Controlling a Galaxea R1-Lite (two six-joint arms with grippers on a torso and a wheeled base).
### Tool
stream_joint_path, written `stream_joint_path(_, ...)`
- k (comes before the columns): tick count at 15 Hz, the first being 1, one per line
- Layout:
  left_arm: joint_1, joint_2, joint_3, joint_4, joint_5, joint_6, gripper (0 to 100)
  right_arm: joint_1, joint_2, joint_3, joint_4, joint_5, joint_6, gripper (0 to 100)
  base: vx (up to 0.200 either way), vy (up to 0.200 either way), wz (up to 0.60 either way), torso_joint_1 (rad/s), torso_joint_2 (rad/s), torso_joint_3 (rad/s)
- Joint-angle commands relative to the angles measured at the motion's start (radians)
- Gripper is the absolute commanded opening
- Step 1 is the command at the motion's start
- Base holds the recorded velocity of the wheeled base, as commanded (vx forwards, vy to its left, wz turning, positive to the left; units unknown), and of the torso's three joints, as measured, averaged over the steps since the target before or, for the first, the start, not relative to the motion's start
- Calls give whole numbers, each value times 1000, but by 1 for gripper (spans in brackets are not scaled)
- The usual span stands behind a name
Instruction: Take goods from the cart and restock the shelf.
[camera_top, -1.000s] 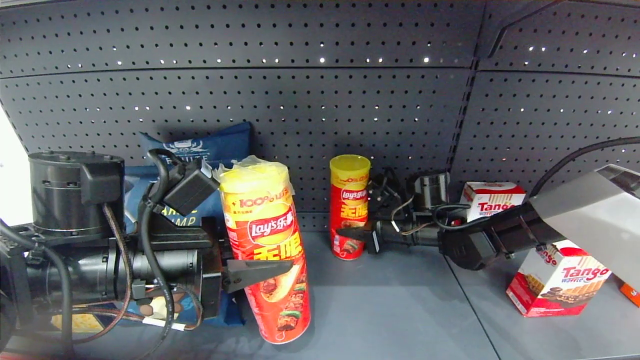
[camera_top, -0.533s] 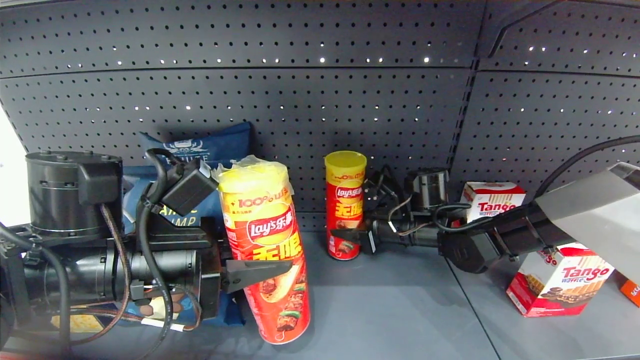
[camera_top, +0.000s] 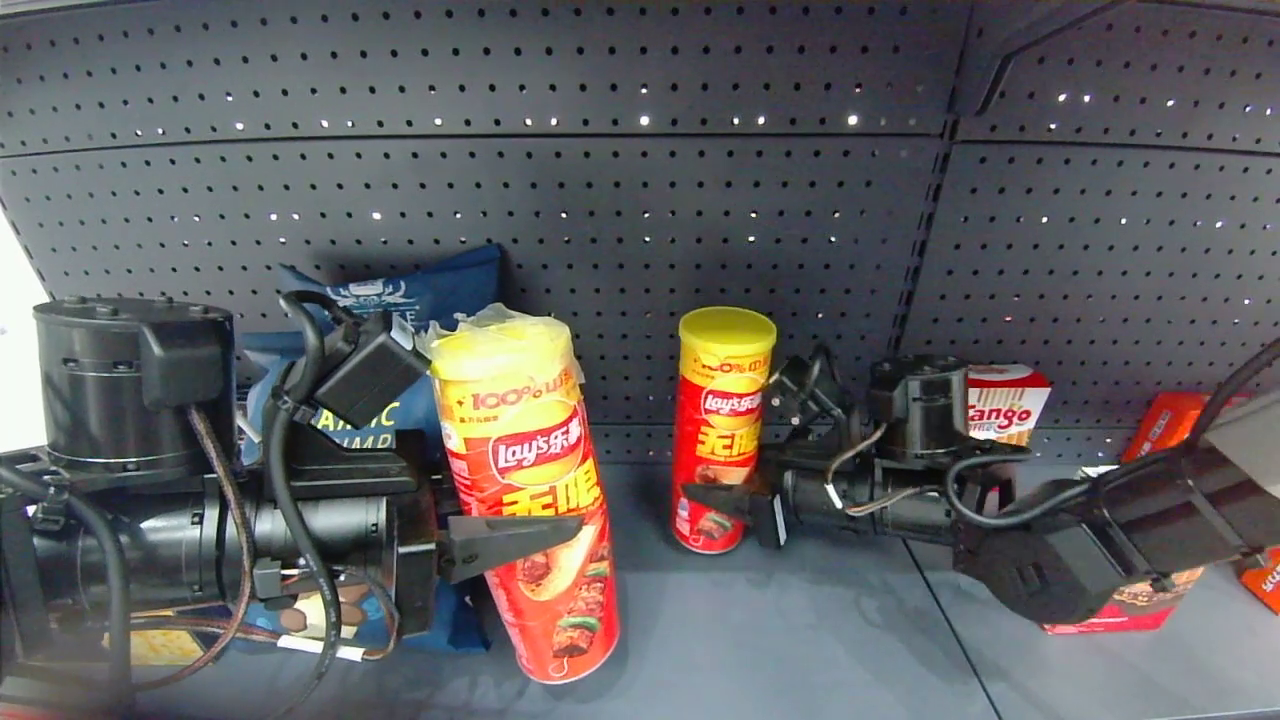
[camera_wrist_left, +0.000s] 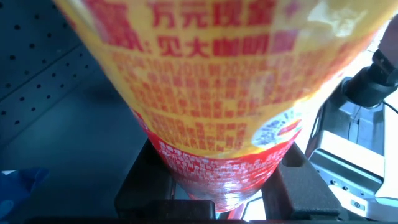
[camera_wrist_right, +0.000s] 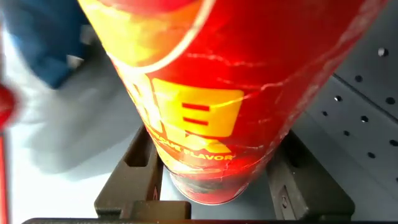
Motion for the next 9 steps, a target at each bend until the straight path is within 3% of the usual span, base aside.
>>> stream_joint_path(1,-1,-7,0,-1,0,0,0,31,-83,130,-90,-27,20,0,0,0,0,0,0,0)
stream_joint_path(6,-2,-5,-1,1,-2,-2,0,89,-204,299,-125,-35,21,0,0,0,0,0,0,0)
stream_joint_path(9,-2,-5,-1,1,0,-2,0,120,-246,323,-124,-64,21,0,0,0,0,0,0,0)
